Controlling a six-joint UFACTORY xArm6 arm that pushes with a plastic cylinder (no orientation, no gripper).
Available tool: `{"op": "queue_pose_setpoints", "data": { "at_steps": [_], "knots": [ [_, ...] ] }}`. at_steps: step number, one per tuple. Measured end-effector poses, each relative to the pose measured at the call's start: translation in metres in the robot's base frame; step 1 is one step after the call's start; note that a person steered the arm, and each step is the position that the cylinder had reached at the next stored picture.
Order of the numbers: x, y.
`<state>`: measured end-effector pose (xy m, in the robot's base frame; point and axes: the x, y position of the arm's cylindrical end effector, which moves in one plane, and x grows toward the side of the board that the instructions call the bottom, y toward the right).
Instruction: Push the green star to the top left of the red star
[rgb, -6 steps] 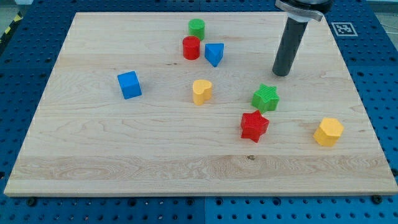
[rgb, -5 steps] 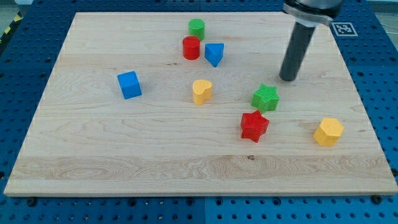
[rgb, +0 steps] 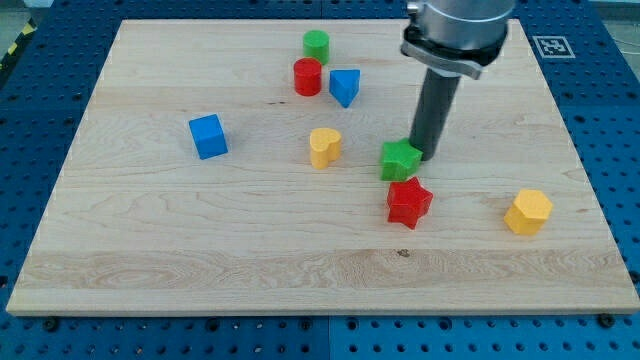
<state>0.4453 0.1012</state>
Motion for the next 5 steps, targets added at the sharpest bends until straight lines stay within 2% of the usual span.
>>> {"op": "queue_pose_setpoints", "data": {
  "at_steps": [2,3,5],
  "knots": [
    [0.004,-0.013],
    [0.020,0.002],
    [0.014,0.019]
  ]
}}
